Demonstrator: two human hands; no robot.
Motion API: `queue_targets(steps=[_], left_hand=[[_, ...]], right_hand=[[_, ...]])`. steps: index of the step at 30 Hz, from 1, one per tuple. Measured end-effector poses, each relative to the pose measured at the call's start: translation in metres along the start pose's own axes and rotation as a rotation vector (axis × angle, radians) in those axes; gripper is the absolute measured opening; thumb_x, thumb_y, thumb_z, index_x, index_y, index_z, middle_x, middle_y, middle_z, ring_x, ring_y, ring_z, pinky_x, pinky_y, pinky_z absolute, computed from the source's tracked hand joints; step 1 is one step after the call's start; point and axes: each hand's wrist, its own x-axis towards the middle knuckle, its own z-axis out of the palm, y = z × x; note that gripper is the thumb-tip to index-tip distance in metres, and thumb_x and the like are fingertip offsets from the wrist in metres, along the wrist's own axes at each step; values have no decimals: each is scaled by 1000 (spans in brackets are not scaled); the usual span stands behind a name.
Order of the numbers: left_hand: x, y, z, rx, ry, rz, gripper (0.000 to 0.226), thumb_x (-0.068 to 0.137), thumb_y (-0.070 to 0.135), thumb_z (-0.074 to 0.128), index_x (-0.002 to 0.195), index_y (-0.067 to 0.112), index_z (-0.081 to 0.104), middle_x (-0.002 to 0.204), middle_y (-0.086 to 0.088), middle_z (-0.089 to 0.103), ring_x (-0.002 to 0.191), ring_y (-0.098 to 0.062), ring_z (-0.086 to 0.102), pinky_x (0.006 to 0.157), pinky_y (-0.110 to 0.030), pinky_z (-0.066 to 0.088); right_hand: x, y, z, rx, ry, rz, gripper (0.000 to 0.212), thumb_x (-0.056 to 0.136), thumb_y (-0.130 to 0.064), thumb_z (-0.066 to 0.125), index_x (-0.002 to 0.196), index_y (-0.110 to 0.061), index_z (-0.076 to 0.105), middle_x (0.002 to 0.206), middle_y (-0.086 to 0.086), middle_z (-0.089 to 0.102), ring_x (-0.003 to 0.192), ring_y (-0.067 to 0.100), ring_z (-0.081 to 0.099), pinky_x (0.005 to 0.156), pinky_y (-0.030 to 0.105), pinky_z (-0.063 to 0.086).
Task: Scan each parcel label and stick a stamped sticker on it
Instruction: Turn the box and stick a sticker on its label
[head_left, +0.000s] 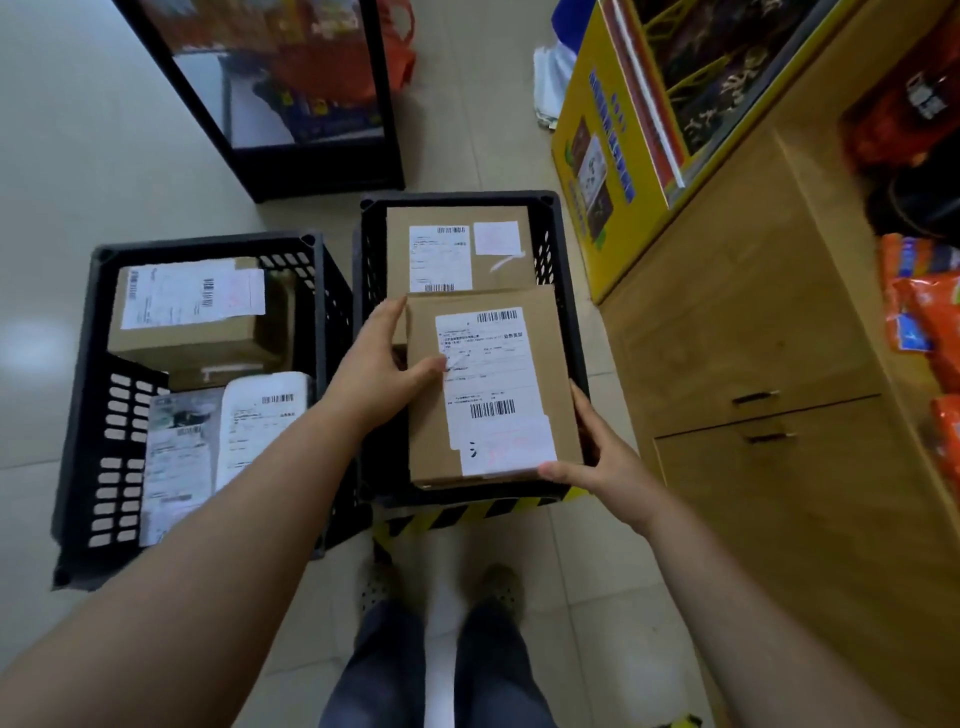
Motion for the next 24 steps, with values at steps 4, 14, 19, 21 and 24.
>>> queue_targets(steps=[4, 14, 19, 21, 24], left_hand=[[6, -11, 2, -23, 13, -62, 91, 81, 33, 78, 154, 26, 24, 148, 4, 37, 114, -16, 53, 96, -32, 48], [-50, -51, 9, -52, 131, -180, 97, 64, 41, 89, 144, 19, 38, 127, 6, 37, 96, -13, 61, 90, -35, 54], [-78, -62, 29, -59, 173, -212, 89, 71, 37, 86, 143, 16, 39, 128, 5, 39, 98, -13, 58, 88, -26, 50], [-81, -64, 35, -65, 206, -237, 82, 76, 34, 83, 144, 14, 40, 124, 5, 38, 87, -10, 59, 81, -21, 49], [-81, -63, 40, -61, 254, -257, 74, 79, 31, 81, 140, 13, 44, 121, 7, 39, 82, -7, 58, 78, -20, 48]], right_hand=[[7, 11, -13, 85, -71, 16, 92, 74, -25, 84, 139, -64, 31, 135, -31, 53, 124, -4, 52, 98, 26, 49], [34, 35, 14, 505, 272, 79, 49, 93, -29, 66, 140, -27, 54, 133, -5, 63, 124, 11, 58, 100, 30, 48], [54, 27, 38, 254, 390, 133, 56, 97, -50, 48, 151, -40, 33, 142, -8, 35, 129, 13, 44, 112, 47, 39], [54, 19, 43, 225, 286, 108, 60, 96, -46, 51, 152, -44, 27, 147, -13, 38, 132, 13, 42, 113, 47, 37], [55, 16, 40, 172, 134, 87, 84, 88, -34, 67, 151, -50, 15, 148, -14, 39, 134, 15, 40, 113, 44, 35]])
